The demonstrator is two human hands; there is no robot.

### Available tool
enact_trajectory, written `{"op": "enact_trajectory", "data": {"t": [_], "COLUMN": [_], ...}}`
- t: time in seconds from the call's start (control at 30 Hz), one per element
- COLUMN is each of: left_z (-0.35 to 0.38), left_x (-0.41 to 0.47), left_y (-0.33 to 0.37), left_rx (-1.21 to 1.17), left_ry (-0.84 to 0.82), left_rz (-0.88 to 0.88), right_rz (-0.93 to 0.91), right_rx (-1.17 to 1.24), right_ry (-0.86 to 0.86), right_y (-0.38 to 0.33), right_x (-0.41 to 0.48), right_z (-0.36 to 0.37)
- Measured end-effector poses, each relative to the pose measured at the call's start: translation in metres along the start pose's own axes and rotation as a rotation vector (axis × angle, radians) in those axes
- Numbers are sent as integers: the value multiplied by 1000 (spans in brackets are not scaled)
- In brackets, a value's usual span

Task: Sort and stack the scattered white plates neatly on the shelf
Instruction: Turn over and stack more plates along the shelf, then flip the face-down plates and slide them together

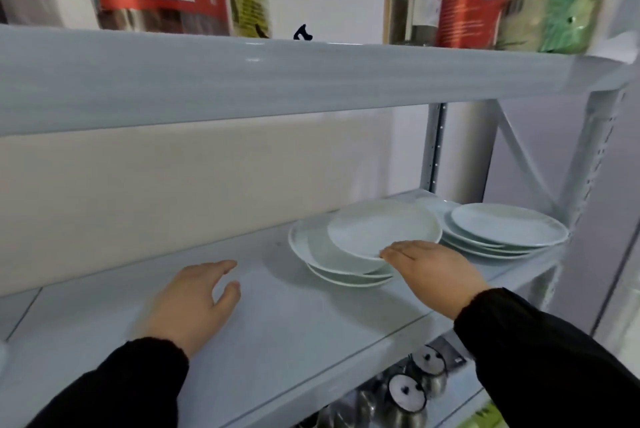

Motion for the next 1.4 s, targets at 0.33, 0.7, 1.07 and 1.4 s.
{"op": "enact_trajectory", "data": {"t": [0.33,0.7,1.07,1.4], "left_z": [20,17,0,-50], "left_x": [19,16,4,-69], "left_y": [1,0,-8,-37], "left_rx": [-78,-71,-40,46], "left_ry": [-72,-65,-35,185], "left_rz": [65,50,-16,-211], "right_rz": [52,157,-26,-180], "right_rx": [41,81,337,769], "right_ry": [-61,-131,49,-105], "right_y": [4,-8,-108,-227], "right_x": [-8,-4,40,126], "right_z": [8,8,5,29]}}
Point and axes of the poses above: each hand's wrist, its own x-axis towards the middle knuckle, its own z-axis out of the palm, y = z × x, the point moved 2 cm from there along x, towards the middle knuckle, and after that the axes turned 3 degrees about x, right-handed, at the moved point
